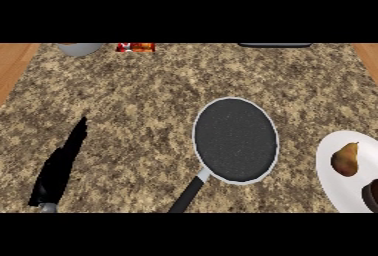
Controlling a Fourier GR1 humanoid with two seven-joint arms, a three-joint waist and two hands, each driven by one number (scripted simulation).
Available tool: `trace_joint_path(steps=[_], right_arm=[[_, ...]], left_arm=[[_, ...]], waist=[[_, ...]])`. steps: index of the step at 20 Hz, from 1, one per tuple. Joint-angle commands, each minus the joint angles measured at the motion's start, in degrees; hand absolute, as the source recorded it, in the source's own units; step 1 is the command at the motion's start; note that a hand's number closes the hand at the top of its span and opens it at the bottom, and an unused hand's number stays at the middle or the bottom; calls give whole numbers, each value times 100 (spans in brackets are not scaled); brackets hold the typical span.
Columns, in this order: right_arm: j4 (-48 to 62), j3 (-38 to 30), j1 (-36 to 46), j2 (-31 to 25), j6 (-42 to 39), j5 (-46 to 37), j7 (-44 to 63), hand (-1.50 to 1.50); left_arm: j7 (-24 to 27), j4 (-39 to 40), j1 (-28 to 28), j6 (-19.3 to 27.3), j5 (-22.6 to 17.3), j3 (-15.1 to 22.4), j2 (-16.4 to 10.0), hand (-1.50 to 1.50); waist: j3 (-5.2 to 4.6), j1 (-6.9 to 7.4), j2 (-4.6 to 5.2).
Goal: Pick the cupcake from the plate and place it in the pan
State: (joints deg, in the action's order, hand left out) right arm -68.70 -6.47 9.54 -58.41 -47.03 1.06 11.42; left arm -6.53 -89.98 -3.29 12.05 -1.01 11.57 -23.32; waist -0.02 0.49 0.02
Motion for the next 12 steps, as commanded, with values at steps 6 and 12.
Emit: trace_joint_path(steps=[6,12], right_arm=[[-490,619,341,146,-694,-470,1022,-150],[-848,274,140,20,-1259,-284,1389,-150]], left_arm=[[-293,23,252,-157,67,-149,129,0],[244,241,-90,-265,224,-304,257,0]], waist=[[-1,-9,7],[-2,-56,-6]])
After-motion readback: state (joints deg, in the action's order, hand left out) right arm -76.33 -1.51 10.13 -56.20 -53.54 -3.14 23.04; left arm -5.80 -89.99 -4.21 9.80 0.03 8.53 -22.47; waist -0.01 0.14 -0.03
